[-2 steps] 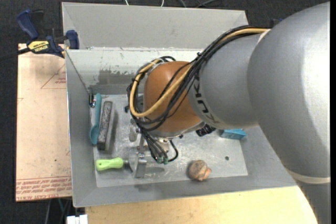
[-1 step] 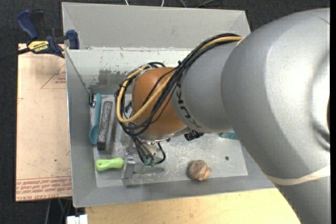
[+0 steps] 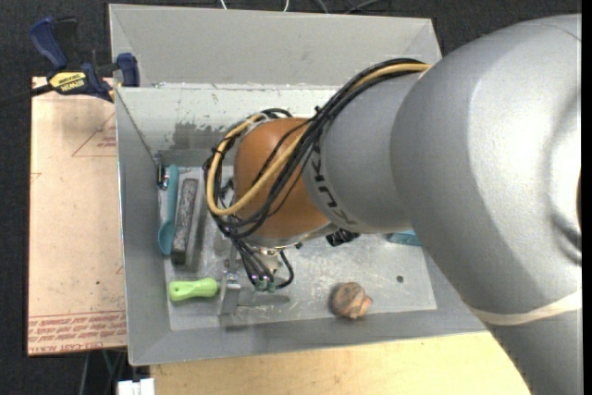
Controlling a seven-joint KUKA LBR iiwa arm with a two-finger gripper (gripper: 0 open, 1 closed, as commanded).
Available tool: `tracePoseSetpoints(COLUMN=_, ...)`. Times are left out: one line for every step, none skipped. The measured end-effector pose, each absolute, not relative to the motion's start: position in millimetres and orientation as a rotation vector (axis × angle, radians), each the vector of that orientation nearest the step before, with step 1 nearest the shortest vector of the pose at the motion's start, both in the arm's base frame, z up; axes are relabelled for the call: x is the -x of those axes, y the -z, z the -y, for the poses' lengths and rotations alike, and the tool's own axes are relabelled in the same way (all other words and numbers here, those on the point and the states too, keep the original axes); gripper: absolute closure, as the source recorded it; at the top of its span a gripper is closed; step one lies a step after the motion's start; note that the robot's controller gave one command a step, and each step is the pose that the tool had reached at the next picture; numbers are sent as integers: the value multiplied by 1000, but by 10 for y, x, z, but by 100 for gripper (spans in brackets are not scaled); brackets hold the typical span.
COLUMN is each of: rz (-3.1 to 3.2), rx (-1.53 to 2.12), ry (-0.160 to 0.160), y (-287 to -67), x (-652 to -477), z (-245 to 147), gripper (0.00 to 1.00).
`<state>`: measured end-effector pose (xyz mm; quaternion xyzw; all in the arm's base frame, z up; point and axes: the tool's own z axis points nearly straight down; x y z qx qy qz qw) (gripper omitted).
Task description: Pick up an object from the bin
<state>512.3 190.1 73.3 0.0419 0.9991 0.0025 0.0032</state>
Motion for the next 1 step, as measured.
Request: tracePoseSetpoints(rz=-3134, rx=-103, ry=-10, y=-698, x=-5000, z=-1881, gripper=0)
